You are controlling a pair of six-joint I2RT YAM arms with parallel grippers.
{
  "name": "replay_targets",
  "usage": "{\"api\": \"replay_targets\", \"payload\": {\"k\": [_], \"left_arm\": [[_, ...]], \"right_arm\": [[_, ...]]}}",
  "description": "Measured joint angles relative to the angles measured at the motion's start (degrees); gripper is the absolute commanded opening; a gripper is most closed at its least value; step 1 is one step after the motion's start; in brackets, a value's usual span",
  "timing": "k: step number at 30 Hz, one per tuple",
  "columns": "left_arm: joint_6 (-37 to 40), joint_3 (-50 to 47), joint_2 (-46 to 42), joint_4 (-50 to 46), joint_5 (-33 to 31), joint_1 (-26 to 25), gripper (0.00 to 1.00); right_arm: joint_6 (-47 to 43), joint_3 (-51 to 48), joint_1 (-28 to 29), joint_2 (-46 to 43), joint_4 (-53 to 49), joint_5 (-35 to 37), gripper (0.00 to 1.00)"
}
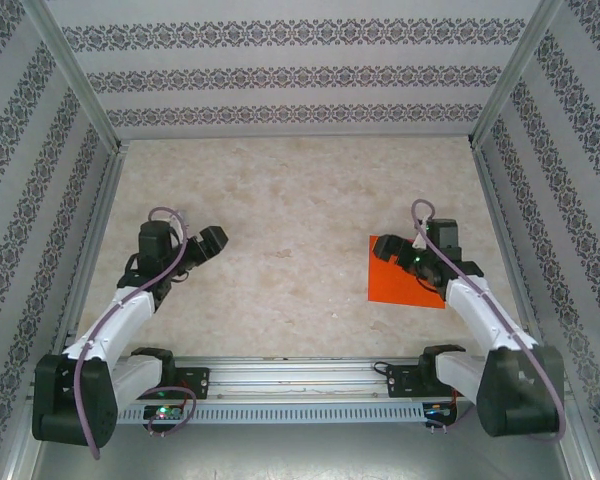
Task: Fold a paper plane with a square sheet of paper (fold left side to right side)
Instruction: Move the square sheet of paper to the center of the table.
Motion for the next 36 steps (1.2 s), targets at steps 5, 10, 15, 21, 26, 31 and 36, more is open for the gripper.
{"api": "replay_targets", "payload": {"k": [5,10,15,21,26,31,36], "left_arm": [[-0.6,0.7,2.4,-0.9,0.9,-4.9,0.78],[-1.0,1.1,5.5,-0.8,0.4,-7.4,0.76],[-1.2,1.2,6.6,-0.9,-0.5,-8.0,0.74],[-1.1,2.3,6.5,-2.6,-3.1,-8.1,0.74],[-1.1,2.3,6.1,-4.0,-4.7,-8.1,0.73],[-1.1,2.4,5.9,-5.5,-6.0,-8.1,0.73],[-1.1,2.9,5.7,-7.2,-7.2,-8.1,0.73]], "right_arm": [[0.2,0.0,2.8,7.1,-0.7,-0.3,0.98],[0.1,0.3,4.5,10.8,-0.4,1.2,0.98],[0.2,1.8,5.8,13.5,0.9,1.9,0.98],[1.4,4.0,10.6,16.9,3.5,2.7,0.97],[4.7,7.7,16.4,21.9,6.5,2.9,0.97],[10.6,12.6,23.6,28.1,10.8,4.3,0.98],[16.7,17.4,30.8,33.4,14.4,6.4,0.98]]}}
